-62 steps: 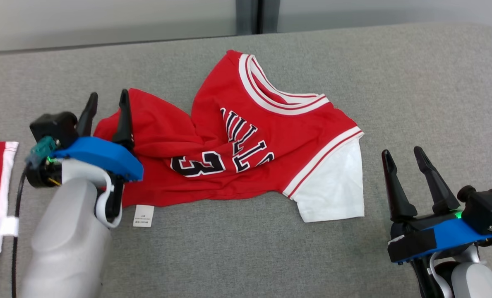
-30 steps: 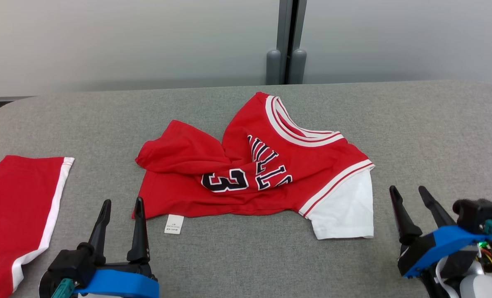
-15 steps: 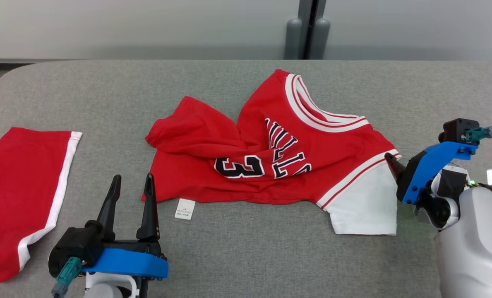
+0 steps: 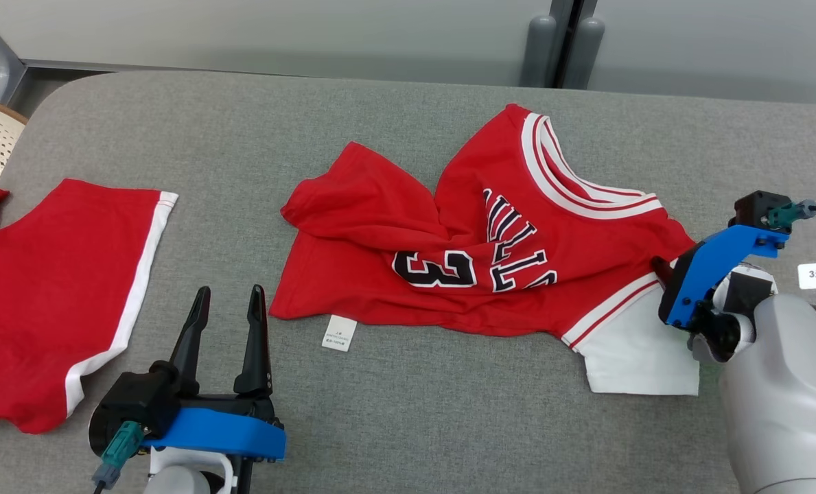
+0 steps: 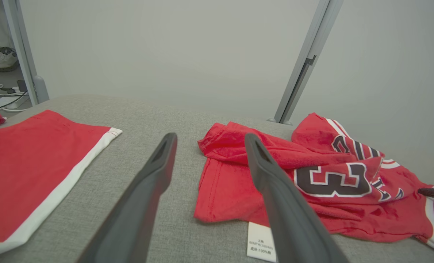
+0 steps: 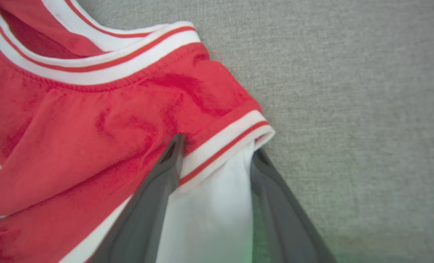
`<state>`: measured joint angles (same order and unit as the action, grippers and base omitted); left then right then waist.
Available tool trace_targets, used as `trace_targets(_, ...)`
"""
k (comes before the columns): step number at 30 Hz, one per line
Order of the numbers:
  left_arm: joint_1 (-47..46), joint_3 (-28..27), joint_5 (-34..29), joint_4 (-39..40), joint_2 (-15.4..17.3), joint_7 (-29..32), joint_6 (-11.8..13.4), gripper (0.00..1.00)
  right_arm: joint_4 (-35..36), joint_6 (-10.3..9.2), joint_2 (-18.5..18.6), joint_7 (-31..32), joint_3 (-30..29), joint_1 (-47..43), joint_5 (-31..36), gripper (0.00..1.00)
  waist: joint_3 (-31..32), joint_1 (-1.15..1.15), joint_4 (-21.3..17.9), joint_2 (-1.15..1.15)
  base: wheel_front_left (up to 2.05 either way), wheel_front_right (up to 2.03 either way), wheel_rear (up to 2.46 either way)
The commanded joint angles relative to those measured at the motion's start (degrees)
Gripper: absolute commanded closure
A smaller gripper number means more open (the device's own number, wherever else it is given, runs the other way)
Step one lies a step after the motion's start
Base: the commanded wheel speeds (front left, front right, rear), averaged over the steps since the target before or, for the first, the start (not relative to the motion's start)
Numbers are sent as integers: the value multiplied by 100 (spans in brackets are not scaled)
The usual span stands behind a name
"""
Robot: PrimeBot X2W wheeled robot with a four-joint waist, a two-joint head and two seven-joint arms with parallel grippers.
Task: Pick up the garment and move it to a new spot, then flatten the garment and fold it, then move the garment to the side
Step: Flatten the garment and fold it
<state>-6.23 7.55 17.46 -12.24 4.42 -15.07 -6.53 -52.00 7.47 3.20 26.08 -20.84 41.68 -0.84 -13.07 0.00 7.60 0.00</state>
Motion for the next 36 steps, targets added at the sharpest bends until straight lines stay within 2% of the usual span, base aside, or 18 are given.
trace_targets(1, -28, -18, -28, -13, -5, -15, -14, 0, -131, 5, -60, -38, 72, -12, -46, 100, 33, 0, 15, 0, 0, 0, 0)
trace_targets(6, 67, -66, -33, -5, -15, -14, -27, 0, 318, 4, -17, -789, 691, -156, -349, 100, 198, 0, -27, 0, 0, 0, 0)
trace_targets(11, 212, -163, -37, 36, 6, -14, -17, 0, 1560, 4, -20, -1100, 1433, -851, -802, 100, 393, 0, -183, 0, 0, 0, 0)
trace_targets(16, 336, -263, -26, 98, 36, -14, 14, 0, 3517, 4, -25, -740, 1844, -2030, -1357, 100, 479, 0, -378, 0, 0, 0, 0)
trace_targets(20, 350, -297, -25, 147, 46, -14, 21, 0, 5115, 4, -25, -267, 1961, -3004, -1559, 100, 451, 0, -480, 0, 0, 0, 0)
trace_targets(24, 285, -337, -17, 188, 47, -14, 27, 0, 6156, 4, -24, 121, 1894, -3762, -1889, 100, 376, 0, -572, 0, 0, 0, 0)
trace_targets(26, 241, -326, -20, 196, 42, -14, 21, 0, 6246, 4, -21, 239, 1698, -3926, -1867, 100, 332, 0, -598, 0, 0, 0, 0)
trace_targets(29, 182, -293, -43, 199, 31, -14, 12, 0, 5811, 4, -26, 372, 1409, -3708, -1805, 100, 249, 0, -609, 0, 0, 0, 0)
trace_targets(32, 78, -239, -56, 187, 18, -14, -6, 0, 4980, 4, -29, 451, 1211, -3173, -1545, 100, 160, 0, -560, 0, 0, 0, 0)
trace_targets(36, -71, -160, -76, 156, 22, -14, -32, 0, 3838, 4, -29, 256, 949, -2363, -1052, 100, 39, 0, -395, 0, 0, 0, 0)
